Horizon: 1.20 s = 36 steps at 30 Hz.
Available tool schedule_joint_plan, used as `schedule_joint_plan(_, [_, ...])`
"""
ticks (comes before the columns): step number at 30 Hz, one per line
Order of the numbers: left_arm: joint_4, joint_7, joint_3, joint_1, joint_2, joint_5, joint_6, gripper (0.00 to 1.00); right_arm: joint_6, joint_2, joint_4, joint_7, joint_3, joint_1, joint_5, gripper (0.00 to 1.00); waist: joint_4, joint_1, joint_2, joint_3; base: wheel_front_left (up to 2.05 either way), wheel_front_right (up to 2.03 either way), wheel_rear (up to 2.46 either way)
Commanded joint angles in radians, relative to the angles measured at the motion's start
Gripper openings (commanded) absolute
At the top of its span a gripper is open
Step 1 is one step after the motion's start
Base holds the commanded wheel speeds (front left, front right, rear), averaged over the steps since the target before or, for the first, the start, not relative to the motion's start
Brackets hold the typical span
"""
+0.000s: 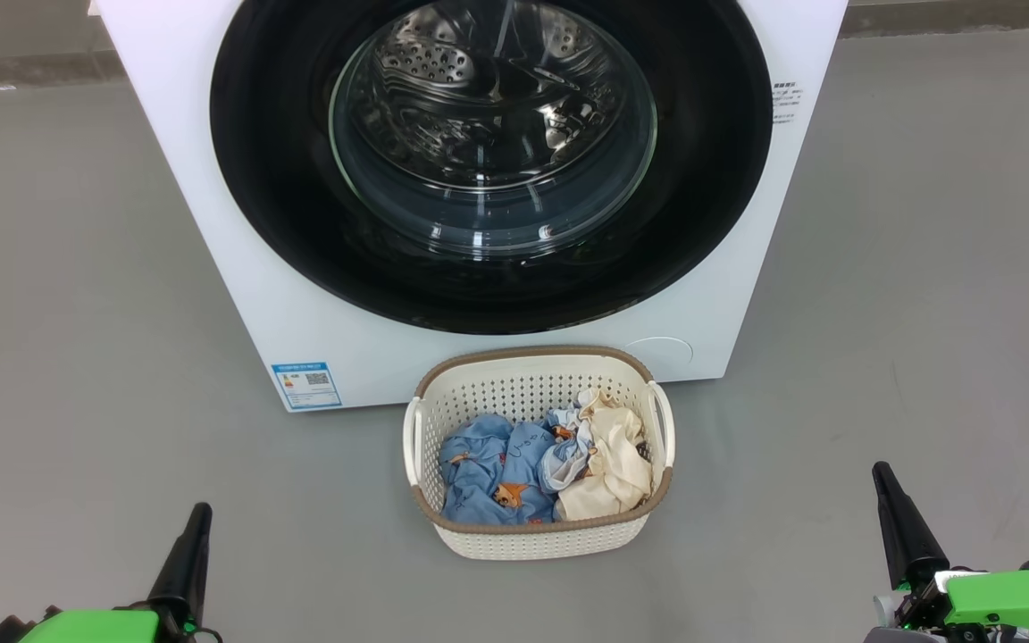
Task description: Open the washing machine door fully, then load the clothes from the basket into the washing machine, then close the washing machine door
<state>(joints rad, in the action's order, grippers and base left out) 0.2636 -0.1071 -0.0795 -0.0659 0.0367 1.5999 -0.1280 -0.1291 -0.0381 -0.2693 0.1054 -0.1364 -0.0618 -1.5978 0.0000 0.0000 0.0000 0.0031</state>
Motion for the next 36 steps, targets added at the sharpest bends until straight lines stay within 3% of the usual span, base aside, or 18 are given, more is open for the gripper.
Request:
schedule_joint_plan(1, [-0.019, -0.006, -0.034, -0.042, 0.013, 0.009, -0.003, 0.00, -0.002, -0.012, 0.025, 0.008, 0.023, -0.046, -0.011, 0.00, 0.000, 0.0000, 0.0000, 0.000, 0.00, 0.00, 0.00])
schedule_joint_plan(27, [-0.019, -0.006, -0.034, -0.042, 0.013, 0.009, -0.003, 0.00, -0.002, -0.012, 0.025, 0.008, 0.023, -0.046, -0.011, 0.00, 0.000, 0.0000, 0.0000, 0.000, 0.00, 0.00, 0.00])
schedule_joint_plan(28, [0.003, 0.000, 0.001, 0.001, 0.000, 0.000, 0.000, 1.00, 0.000, 0.001, -0.003, 0.000, 0.000, 0.001, 0.000, 1.00, 0.000, 0.0000, 0.0000, 0.000, 0.00, 0.00, 0.00])
schedule_joint_plan(36, [0.012, 0.006, 0.001, 0.011, -0.008, -0.004, 0.000, 1.00, 0.000, 0.003, -0.017, -0.012, 0.014, 0.004, 0.014, 1.00, 0.000, 0.0019, 0.0000, -0.001, 0.00, 0.00, 0.00])
